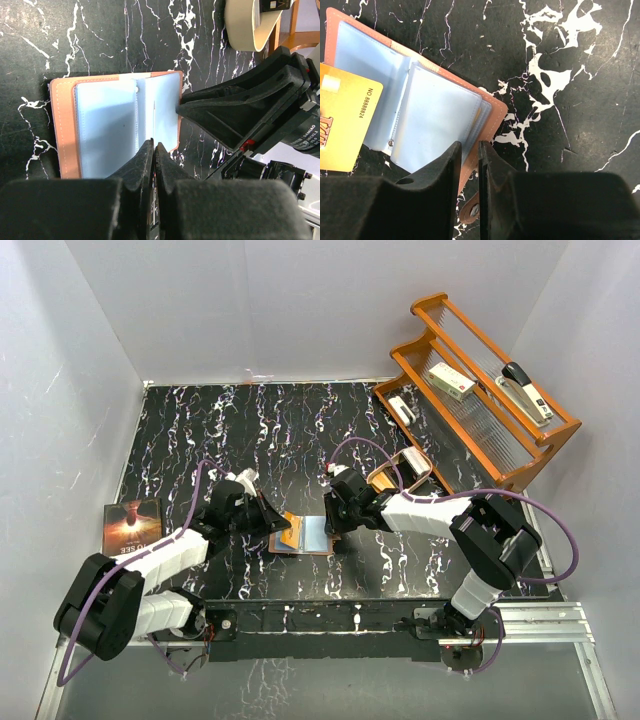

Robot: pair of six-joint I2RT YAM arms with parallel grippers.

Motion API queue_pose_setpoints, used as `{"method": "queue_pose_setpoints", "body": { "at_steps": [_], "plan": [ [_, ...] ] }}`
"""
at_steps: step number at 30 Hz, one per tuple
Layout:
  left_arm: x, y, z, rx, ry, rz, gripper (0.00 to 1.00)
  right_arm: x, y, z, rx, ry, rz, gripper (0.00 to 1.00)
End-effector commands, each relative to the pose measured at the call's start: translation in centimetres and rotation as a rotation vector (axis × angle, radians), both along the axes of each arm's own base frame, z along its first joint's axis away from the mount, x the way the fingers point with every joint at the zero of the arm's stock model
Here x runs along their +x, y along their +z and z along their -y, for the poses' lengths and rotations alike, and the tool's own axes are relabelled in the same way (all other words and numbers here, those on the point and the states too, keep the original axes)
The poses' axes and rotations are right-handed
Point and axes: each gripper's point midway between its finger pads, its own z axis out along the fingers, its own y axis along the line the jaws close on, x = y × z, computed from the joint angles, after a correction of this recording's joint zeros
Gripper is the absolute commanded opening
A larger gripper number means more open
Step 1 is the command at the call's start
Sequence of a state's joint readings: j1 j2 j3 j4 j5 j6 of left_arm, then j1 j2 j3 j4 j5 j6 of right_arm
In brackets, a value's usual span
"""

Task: Put the credit cards into the card holder
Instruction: Insert the credit card into the card holder.

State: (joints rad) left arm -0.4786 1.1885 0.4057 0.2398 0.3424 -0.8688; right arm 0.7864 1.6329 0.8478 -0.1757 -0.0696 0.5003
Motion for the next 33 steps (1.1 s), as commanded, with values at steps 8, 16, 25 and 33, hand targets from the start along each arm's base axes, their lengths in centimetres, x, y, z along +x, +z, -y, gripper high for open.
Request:
{"method": "queue_pose_setpoints", "body": {
  "at_steps": [8, 16, 25, 33],
  "plan": [
    [1.5, 1.8, 1.0, -0.07, 0.006, 0.059, 0.0, 0.5, 1.3, 0.5, -0.031, -0.031, 0.027, 0.29],
    [1.4, 1.0, 1.0, -0.099, 0.031, 0.049, 0.0, -0.1, 1.1, 0.3, -0.006, -0.053, -0.006, 0.31],
    [1.3, -0.1, 0.9, -0.082, 0.03, 0.036, 0.0, -0.4, -0.2, 0.9, -0.036, -0.058, -0.025, 0.21],
    [1.1, -1.0, 1.1, -0.089, 0.019, 0.026, 0.0, -0.6, -0.4, 1.2, -0.039, -0.064, -0.029, 0.19]
  ]
}}
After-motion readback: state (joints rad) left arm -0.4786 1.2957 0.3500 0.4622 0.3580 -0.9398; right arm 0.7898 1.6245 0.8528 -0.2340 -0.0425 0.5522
